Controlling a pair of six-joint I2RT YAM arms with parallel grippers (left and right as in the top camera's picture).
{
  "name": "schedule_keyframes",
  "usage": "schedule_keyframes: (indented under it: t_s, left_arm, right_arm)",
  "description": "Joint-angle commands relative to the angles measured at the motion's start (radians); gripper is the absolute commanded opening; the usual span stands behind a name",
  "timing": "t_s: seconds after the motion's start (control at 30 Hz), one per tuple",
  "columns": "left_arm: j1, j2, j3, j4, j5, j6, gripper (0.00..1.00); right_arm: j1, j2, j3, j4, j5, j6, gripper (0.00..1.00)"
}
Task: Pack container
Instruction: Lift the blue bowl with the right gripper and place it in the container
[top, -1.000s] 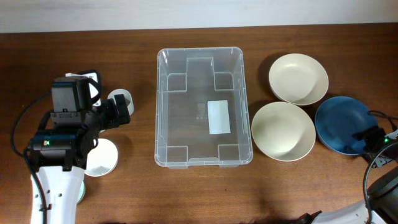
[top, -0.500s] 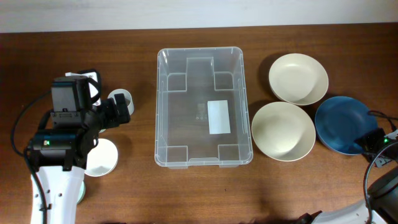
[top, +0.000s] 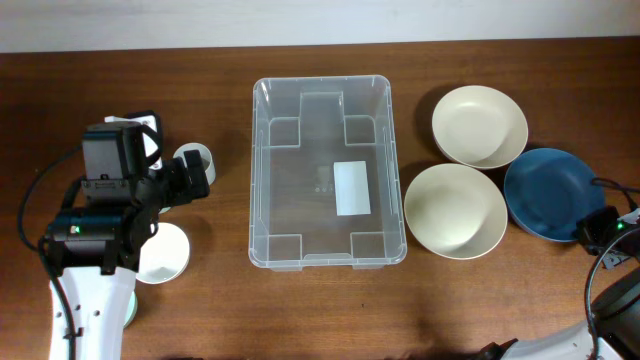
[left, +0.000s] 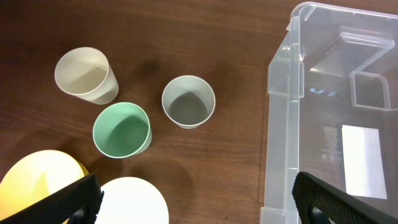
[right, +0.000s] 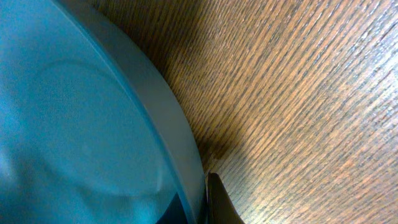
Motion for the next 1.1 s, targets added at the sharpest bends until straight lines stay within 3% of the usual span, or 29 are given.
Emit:
schedule_keyframes:
  t_s: [0.0, 0.23, 0.53, 0.8, 1.07]
  left_arm:
    - [0.005, 0.001, 0.023, 0.004, 0.014, 0.013, 1.0]
    - [0.005, 0.001, 0.023, 0.003, 0.006, 0.013, 1.0]
    - [0.005, 0.001, 0.023, 0.007, 0.006, 0.013, 0.99]
    - [0.005, 0.001, 0.023, 0.006, 0.007, 0.013, 0.99]
    - [0.005, 0.001, 0.023, 0.006, 0.006, 0.013, 0.99]
  right_arm:
    - [0.005, 0.006, -0.007, -0.006, -0.009, 0.032, 0.04]
    - [0.005, -0.074, 0.048, -0.082, -0.009, 0.092, 0.04]
    - [0.043, -0.401, 0.197, -0.179, -0.042, 0.091, 0.04]
    - [0.45, -0.513, 0.316, -0.215, -0.128, -0.001, 0.04]
    - [0.949, -0.382, 0.558, -0.355, 0.101, -0.056, 0.04]
